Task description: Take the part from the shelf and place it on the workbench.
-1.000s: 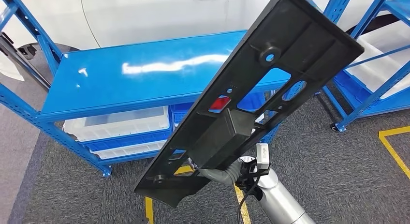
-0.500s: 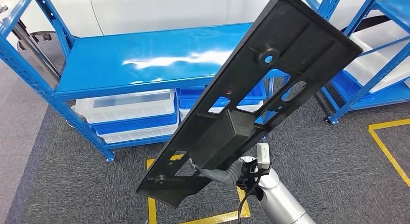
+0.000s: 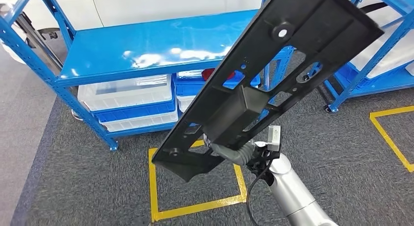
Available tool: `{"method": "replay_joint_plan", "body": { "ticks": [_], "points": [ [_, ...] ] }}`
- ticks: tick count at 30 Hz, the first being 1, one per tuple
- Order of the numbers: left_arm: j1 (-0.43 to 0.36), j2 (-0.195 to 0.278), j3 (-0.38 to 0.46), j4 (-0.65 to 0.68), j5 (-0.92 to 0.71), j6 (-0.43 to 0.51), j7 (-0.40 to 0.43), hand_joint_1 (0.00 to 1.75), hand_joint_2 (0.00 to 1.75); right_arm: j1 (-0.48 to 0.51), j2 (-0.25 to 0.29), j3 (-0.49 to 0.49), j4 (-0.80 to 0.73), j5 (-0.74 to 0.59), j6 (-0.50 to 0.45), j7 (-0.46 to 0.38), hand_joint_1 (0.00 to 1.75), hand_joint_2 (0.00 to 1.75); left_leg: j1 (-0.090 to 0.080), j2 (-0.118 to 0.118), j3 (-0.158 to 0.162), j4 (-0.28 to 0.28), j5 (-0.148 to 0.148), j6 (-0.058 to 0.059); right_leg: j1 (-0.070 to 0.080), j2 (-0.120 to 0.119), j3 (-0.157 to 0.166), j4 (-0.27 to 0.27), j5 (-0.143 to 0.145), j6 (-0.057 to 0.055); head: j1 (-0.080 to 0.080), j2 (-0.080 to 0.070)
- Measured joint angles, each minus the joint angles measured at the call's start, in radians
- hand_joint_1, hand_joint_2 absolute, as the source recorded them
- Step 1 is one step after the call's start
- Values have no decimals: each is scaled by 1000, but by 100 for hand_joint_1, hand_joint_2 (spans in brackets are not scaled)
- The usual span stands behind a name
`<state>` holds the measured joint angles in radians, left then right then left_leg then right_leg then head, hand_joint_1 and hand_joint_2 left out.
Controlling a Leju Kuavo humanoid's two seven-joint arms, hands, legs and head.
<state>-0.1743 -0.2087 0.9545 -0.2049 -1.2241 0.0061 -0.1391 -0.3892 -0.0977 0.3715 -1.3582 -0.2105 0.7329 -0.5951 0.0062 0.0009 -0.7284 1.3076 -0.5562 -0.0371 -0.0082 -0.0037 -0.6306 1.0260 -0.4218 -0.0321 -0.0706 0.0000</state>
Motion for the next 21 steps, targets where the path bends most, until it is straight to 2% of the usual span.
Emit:
{"method": "replay_joint_plan", "body": {
  "ticks": [1,2,3,4,5,6,7,8,9,10,11,13,14,15,16,17,18,19,20,21],
  "points": [
    [0,0,0,0,0,0,0,0,175,-1,-3,-6,3,-2,0,2,175,175,0,0,24,1,24,3,2,-1,-17,0,13,1,0,0],
    [-1,0,0,0,0,0,0,0,175,-2,-5,-11,6,-3,0,4,175,175,-2,0,65,-32,53,9,4,-1,-31,1,26,2,0,0],
    [-2,1,0,0,0,0,0,0,175,-3,-7,-15,8,-4,0,5,175,175,-5,-1,122,-97,65,18,5,-1,-43,1,37,3,0,0],
    [-4,1,0,0,0,0,0,0,175,-5,-8,-19,9,-4,0,5,175,175,-8,-1,186,-180,58,28,7,-1,-51,1,48,6,0,0],
    [-6,1,0,0,0,0,0,0,175,-7,-10,-22,9,-4,0,5,175,175,-12,-1,235,-250,43,35,6,-1,-55,-1,59,11,0,0],
    [-8,2,0,0,0,0,0,0,175,-9,-11,-24,10,-4,1,5,175,175,-15,-1,268,-302,28,41,4,-3,-56,-5,71,16,0,0],
    [-8,2,0,0,0,0,0,0,175,-11,-13,-26,10,-4,1,5,175,175,-18,-1,279,-330,26,45,3,-3,-56,-11,84,23,0,0],
    [-8,2,0,0,0,0,0,0,175,-11,-14,-27,11,-4,1,5,175,175,-17,0,274,-338,37,49,1,-4,-57,-18,94,30,0,0],
    [-7,2,0,0,0,0,0,0,175,-12,-15,-28,12,-4,1,6,175,175,-16,2,269,-345,51,55,0,-2,-60,-18,89,36,0,0],
    [-7,2,0,0,0,0,0,0,175,-12,-17,-29,13,-4,1,6,175,175,-14,4,261,-352,67,60,0,-1,-67,-3,64,41,0,0],
    [-7,2,0,0,0,0,0,0,175,-12,-19,-30,15,-4,1,6,175,175,-12,6,248,-355,82,64,-1,1,-81,37,15,45,0,0],
    [-7,1,0,0,-1,0,0,0,175,-13,-22,-33,18,-4,1,6,175,175,-12,8,214,-351,110,69,-4,2,-114,164,-91,53,0,0],
    [-6,1,0,0,-1,0,0,0,175,-13,-23,-33,19,-4,1,6,175,175,-12,9,194,-347,122,68,-5,2,-126,231,-117,57,0,0],
    [-5,1,0,0,-1,0,0,0,175,-12,-24,-34,21,-4,0,6,175,175,-12,10,175,-341,132,66,-7,2,-126,272,-114,61,0,0],
    [-5,0,0,0,-1,-1,0,0,175,-12,-25,-34,23,-4,1,6,175,175,-11,10,154,-333,141,64,-9,2,-110,284,-92,64,0,0],
    [-5,0,0,0,-1,0,0,0,175,-12,-27,-34,25,-4,1,6,175,175,-9,11,133,-323,148,62,-12,1,-77,260,-64,66,0,0],
    [-5,-1,0,0,-2,1,-1,0,175,-12,-29,-35,26,-4,1,6,175,175,-8,11,114,-311,153,58,-14,1,-29,205,-49,67,0,0],
    [-6,-1,0,0,-2,3,-3,0,175,-12,-31,-37,26,-4,1,6,175,175,-8,10,98,-299,157,54,-13,1,25,132,-57,66,0,0],
    [-6,-1,0,0,-3,6,-4,0,175,-11,-33,-38,26,-5,0,5,175,175,-9,10,87,-290,160,49,-11,2,65,73,-73,59,0,0],
    [-6,-2,0,0,-4,8,-6,0,175,-10,-36,-40,25,-6,0,5,175,175,-10,10,80,-284,164,43,-9,4,89,32,-92,50,0,0]
  ]
}}
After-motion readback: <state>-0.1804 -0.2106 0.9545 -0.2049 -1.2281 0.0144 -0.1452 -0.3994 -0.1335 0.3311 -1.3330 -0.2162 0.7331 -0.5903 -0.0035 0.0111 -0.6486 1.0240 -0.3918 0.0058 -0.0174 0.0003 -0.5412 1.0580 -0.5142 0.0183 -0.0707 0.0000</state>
